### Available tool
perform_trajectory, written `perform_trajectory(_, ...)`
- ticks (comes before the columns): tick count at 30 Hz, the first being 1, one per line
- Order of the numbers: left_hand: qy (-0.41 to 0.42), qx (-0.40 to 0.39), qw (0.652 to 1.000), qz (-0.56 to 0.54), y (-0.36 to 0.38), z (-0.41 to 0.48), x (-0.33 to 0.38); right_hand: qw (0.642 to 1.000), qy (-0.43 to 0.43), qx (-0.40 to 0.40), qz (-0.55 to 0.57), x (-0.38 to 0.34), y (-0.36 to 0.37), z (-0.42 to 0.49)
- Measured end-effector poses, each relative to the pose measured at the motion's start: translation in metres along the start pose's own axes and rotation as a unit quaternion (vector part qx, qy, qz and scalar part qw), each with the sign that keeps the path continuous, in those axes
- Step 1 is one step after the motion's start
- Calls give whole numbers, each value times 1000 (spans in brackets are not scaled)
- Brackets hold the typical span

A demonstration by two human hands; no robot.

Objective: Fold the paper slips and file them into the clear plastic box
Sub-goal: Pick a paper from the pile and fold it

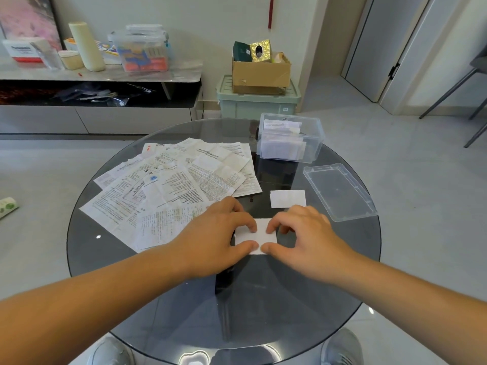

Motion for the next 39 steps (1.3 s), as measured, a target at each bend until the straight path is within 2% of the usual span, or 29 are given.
perform_trajectory(4,-3,-27,1000,-10,2,2,0,1000,12,1,-1,1,1,-1)
perform_trajectory(12,-44,-100,991,-76,-2,6,-8,997,40,-60,17,16,-4,-1)
perform_trajectory(16,-32,-116,992,-32,-6,15,-2,997,36,-68,8,12,-4,0)
perform_trajectory(22,-38,-94,992,70,-7,34,10,997,30,-68,2,11,-4,-2)
perform_trajectory(34,-124,-165,978,-14,1,32,2,998,8,-41,43,5,-5,-5)
perform_trajectory(39,-118,-141,983,-11,-4,26,3,998,14,-43,34,4,-3,-4)
Point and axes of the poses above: each hand's wrist, its own z-axis towards the middle knuckle, its own y-axis out of the palm, x = y × z, the point moved 10 cm from there along z, towards the middle knuckle, and after that the axes turned 2 degrees about y, right-handed, at the moved point
